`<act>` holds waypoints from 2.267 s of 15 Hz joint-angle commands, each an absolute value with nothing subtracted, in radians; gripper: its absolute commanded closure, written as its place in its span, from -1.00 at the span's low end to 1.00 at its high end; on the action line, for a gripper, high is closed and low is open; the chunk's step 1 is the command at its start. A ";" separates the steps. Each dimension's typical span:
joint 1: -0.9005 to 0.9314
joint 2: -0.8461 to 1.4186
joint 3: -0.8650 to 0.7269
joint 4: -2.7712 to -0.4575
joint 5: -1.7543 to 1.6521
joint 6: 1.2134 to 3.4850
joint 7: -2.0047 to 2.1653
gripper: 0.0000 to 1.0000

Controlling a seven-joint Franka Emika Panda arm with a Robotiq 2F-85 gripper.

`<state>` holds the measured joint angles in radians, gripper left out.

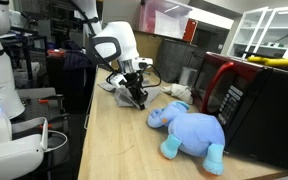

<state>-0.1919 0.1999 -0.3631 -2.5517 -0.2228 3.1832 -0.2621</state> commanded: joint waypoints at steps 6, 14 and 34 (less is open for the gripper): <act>-0.109 0.243 -0.525 -2.313 -0.251 3.042 -0.055 0.99; 0.156 0.225 -0.717 -2.195 -0.321 2.856 0.273 -0.32; 0.039 0.315 -0.065 -2.056 -0.008 2.547 0.286 -1.00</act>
